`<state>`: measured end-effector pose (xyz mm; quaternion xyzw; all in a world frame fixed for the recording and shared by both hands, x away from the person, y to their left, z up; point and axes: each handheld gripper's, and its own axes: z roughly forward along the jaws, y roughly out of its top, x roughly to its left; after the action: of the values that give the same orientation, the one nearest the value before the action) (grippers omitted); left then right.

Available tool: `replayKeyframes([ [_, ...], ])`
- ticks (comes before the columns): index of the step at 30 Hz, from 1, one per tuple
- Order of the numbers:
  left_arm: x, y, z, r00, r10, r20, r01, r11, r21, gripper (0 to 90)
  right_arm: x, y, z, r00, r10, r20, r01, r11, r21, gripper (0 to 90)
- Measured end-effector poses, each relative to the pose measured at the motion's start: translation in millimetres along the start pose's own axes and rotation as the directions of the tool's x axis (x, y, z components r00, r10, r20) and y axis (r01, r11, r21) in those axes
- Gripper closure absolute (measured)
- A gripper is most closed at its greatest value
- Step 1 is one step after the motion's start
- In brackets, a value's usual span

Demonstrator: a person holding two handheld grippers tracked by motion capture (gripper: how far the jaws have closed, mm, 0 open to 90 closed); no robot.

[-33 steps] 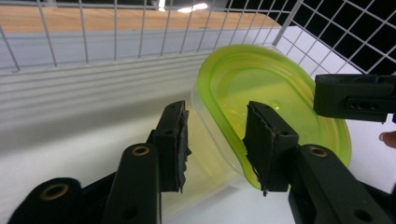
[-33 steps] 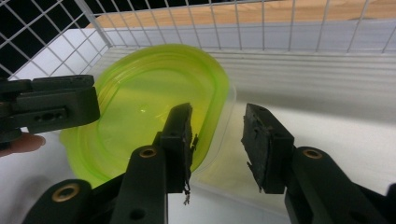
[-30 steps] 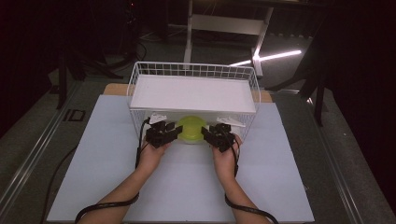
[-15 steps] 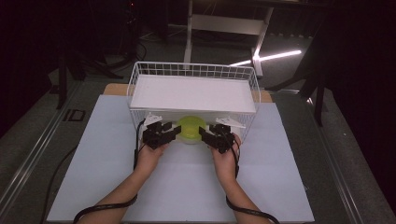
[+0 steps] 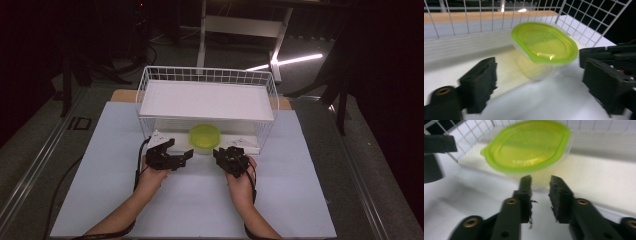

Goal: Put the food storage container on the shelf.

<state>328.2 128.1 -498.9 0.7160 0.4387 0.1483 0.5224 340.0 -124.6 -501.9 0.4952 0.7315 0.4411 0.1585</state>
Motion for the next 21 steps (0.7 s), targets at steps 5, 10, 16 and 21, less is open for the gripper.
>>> replayKeyframes([
  [5, -7.9, -14.0, -7.1, 0.9999, -0.013, 0.001, 0.013, 0.9997, 0.019, 1.7, 7.6, -6.2, 7.8, 0.9995, -0.025, -0.02, 0.027, 0.998, 0.059, 89.8],
  [10, -16.2, -25.6, -12.2, 0.9998, -0.013, -0.011, 0.013, 0.9997, 0.018, 1.7, 13.2, -6.4, 13.8, 0.9989, -0.036, -0.031, 0.038, 0.997, 0.064, 90.0],
  [16, -17.6, -35.6, -16.6, 0.9998, -0.009, -0.02, 0.009, 0.9999, 0.006, 1.7, 12.8, -0.2, 24.3, 0.9997, -0.001, -0.023, 0.003, 0.998, 0.06, 90.0],
  [21, -16.7, -39.2, -16.0, 0.9999, -0.007, -0.015, 0.007, 0.9999, 0.009, 1.7, 14.0, 4.1, 31.3, 0.9998, 0.001, -0.018, 0.0, 0.998, 0.065, 90.0],
])
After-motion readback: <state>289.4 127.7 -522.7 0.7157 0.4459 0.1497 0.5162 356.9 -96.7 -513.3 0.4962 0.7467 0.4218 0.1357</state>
